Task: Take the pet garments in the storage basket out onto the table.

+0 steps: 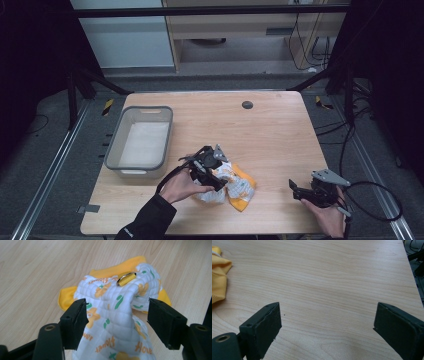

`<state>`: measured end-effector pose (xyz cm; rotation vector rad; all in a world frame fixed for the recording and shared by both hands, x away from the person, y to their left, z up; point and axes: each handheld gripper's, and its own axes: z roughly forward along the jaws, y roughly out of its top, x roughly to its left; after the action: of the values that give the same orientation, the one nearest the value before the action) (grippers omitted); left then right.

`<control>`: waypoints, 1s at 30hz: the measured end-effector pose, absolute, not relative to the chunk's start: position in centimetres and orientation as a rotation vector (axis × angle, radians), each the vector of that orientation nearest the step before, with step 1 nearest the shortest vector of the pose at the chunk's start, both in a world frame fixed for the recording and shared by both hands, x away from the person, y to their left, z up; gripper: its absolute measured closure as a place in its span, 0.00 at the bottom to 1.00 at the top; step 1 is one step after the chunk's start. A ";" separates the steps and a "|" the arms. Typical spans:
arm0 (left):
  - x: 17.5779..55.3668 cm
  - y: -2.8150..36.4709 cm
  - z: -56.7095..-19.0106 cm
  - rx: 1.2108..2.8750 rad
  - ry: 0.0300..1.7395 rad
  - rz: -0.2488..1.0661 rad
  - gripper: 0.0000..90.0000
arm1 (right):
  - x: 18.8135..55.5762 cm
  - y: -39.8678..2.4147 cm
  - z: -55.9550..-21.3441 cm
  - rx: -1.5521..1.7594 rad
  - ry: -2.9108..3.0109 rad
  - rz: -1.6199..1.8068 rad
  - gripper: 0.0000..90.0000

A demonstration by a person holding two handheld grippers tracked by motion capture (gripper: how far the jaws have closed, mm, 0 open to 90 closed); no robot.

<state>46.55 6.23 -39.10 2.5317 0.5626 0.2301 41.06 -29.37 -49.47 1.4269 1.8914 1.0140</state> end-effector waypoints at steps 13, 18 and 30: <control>45.1 10.2 -38.3 2.328 0.652 0.317 0.27 | 41.1 -29.4 -49.5 1.430 1.890 1.013 0.08; 44.4 12.4 -38.9 2.227 0.711 0.362 0.26 | 41.1 -29.4 -49.5 1.427 1.891 1.009 0.08; 43.0 16.8 -40.7 2.076 0.837 0.462 0.26 | 41.0 -29.4 -49.6 1.424 1.891 1.005 0.08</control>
<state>42.98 16.80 -40.68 2.0755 0.8367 0.4620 41.04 -29.36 -49.56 1.4236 1.8911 1.0050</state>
